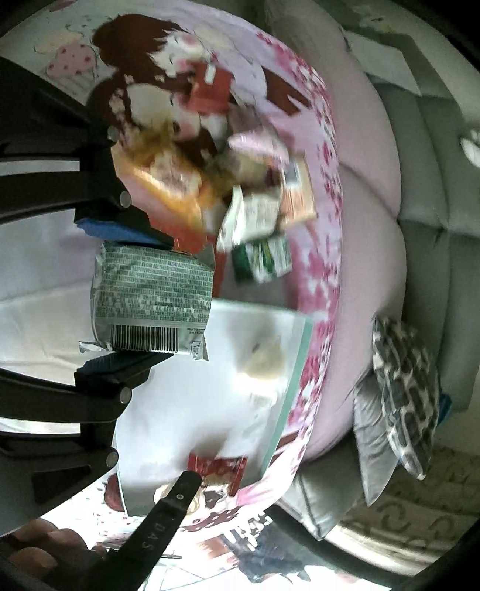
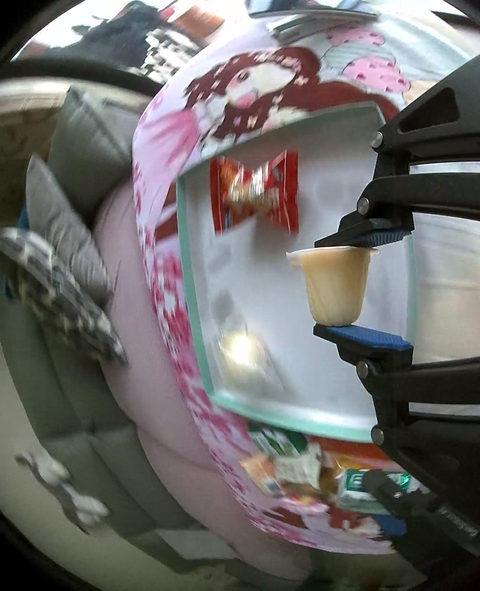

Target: Organize snacks

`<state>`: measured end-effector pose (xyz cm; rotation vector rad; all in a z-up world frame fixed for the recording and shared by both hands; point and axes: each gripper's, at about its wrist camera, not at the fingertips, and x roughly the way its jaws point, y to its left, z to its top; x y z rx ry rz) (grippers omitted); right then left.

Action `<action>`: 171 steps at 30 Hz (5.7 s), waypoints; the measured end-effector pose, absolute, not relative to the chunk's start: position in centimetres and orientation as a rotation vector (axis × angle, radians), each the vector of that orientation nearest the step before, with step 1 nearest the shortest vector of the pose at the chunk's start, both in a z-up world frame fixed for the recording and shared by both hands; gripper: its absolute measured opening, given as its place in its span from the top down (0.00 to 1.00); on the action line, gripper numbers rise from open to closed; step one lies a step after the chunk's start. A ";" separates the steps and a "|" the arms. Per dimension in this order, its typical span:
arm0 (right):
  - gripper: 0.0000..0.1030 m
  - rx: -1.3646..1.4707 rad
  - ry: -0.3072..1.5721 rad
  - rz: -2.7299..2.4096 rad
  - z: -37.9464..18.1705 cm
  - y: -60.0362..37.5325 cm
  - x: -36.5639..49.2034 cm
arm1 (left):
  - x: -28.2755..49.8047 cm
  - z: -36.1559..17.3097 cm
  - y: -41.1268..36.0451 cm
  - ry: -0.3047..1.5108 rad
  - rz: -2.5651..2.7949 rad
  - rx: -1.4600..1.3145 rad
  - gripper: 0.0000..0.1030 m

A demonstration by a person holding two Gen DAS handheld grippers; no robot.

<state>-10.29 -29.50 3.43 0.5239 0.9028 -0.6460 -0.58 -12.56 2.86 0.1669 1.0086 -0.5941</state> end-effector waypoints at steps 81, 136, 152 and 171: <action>0.00 0.554 0.970 -0.705 0.3 -34.1 -12.2 | 2.3 0.2 -15.5 0.988 -0.333 0.119 0.00; 0.00 0.471 0.895 -0.303 1.2 -20.1 -2.1 | 10.8 3.0 8.1 0.995 -0.018 -0.141 0.00; 0.00 0.489 0.893 -0.158 2.4 -14.3 2.6 | 14.1 1.6 10.4 0.946 -0.080 -0.151 0.00; 0.19 0.533 1.100 -0.250 -2.8 -11.6 6.3 | 16.8 -1.8 7.1 1.035 -0.229 -0.004 0.03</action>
